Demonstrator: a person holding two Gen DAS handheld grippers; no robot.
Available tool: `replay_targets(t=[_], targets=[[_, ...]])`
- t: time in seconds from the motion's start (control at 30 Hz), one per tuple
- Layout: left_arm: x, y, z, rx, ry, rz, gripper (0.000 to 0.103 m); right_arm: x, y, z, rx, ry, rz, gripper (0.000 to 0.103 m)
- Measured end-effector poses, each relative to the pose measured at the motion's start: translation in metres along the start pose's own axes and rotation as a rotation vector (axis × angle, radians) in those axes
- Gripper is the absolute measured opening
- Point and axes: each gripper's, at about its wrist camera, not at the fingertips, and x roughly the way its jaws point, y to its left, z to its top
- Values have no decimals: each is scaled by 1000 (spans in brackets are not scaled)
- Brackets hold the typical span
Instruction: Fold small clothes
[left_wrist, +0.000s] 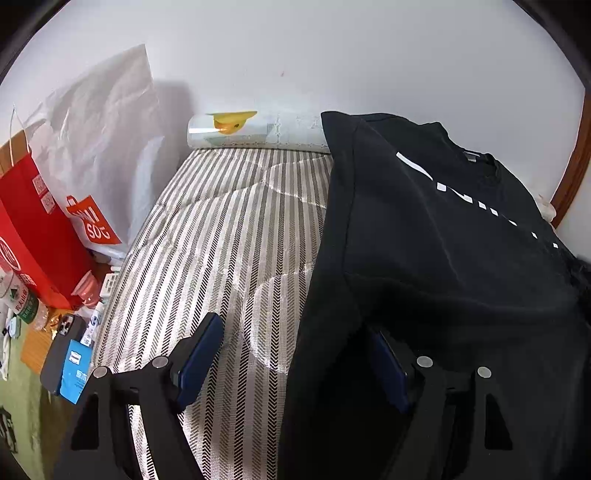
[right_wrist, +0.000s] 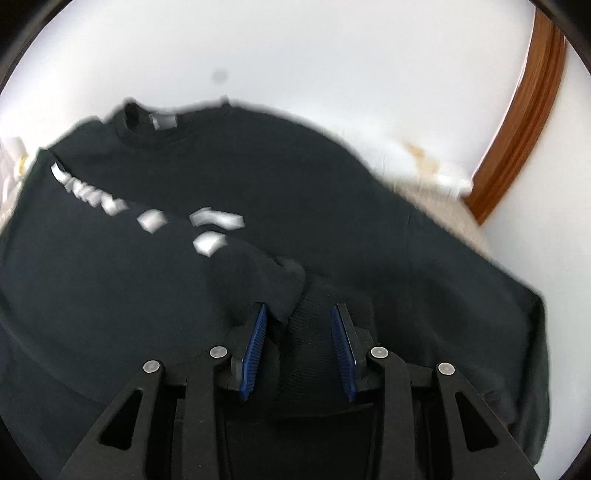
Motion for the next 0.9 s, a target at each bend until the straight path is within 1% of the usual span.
replay_targets(t=[0.03, 0.1, 0.17, 0.23, 0.33, 0.37, 0.43, 0.53, 0.6, 0.63, 0.7, 0.73, 0.77, 0.8, 0.87, 0.9], targets=[[-1, -1, 0, 5, -4, 2, 76, -12, 4, 6, 5, -32, 17, 36], [-3, -4, 0, 21, -13, 8, 76, -28, 22, 29, 0, -88, 80, 38], [-5, -5, 1, 25, -22, 17, 76, -32, 52, 52, -39, -108, 148, 40], [-7, -4, 1, 26, -38, 25, 75, -30, 88, 74, -79, -122, 228, 45], [-13, -2, 2, 24, -76, 31, 73, -14, 147, 105, -127, -130, 347, 48], [-14, -1, 2, 24, -84, 30, 71, -10, 162, 112, -135, -124, 379, 48], [-15, -1, 3, 27, -89, 14, 65, 3, 198, 127, -154, -106, 469, 50], [-14, -2, 3, 34, -85, -7, 55, 14, 247, 141, -202, -93, 551, 51], [-12, -2, 3, 35, -76, -30, 43, 20, 274, 149, -231, -104, 582, 55], [-12, -3, 2, 36, -72, -41, 40, 25, 288, 153, -237, -105, 597, 56], [-11, -4, 2, 39, -64, -67, 28, 36, 309, 164, -229, -86, 623, 56], [-11, -5, 1, 42, -63, -76, 24, 43, 318, 168, -219, -71, 636, 56], [-11, -7, 1, 47, -62, -90, 18, 51, 326, 170, -215, -59, 641, 56], [-11, -8, 1, 52, -64, -95, 14, 58, 335, 172, -215, -47, 640, 56], [-13, -8, 0, 48, -71, -100, 12, 66, 347, 175, -221, -44, 625, 46], [-14, -5, 1, 36, -77, -107, 11, 66, 351, 175, -229, -68, 615, 23]])
